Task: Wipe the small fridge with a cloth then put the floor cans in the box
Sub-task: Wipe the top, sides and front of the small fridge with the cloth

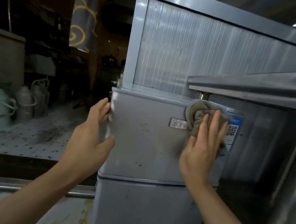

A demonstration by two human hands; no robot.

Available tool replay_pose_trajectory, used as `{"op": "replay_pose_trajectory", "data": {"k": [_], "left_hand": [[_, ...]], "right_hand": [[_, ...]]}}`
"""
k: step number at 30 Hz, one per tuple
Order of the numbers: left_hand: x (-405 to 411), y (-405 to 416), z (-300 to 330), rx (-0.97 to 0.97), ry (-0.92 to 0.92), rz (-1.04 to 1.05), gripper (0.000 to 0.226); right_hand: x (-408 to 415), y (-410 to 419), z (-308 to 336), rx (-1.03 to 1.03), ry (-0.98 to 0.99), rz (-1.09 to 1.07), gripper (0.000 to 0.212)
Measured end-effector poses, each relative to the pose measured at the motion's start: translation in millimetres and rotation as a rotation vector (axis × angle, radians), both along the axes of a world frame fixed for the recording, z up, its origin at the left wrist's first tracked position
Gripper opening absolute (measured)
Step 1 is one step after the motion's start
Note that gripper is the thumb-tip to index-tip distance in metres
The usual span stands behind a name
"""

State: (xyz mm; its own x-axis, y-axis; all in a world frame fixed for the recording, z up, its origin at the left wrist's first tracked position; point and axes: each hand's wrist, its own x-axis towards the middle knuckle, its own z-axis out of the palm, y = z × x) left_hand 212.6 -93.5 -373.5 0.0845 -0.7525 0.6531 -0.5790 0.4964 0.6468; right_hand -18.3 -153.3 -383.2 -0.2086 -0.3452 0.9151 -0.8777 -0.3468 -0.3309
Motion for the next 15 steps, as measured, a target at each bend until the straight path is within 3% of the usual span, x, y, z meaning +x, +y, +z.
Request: {"op": "replay_pose_trajectory", "data": {"k": [3,8,11,15], "left_hand": [[1.3,0.3,1.0,0.027,0.057,-0.052,0.087],[9.5,3.6,6.2,0.087,0.12,-0.135,0.089],[17.1,5.9,7.3,0.117,0.14,-0.138,0.086],[34.5,5.9,-2.6,0.074,0.179,0.017,0.077]], "right_hand": [[39.5,3.4,3.4,-0.055,0.095,0.067,0.056],[96.8,11.5,6.0,-0.12,0.522,0.123,0.054],[98.1,11.8,17.4,-0.104,0.57,0.076,0.057],[119.0,13.2,48.1,-0.133,0.64,0.071,0.048]]}}
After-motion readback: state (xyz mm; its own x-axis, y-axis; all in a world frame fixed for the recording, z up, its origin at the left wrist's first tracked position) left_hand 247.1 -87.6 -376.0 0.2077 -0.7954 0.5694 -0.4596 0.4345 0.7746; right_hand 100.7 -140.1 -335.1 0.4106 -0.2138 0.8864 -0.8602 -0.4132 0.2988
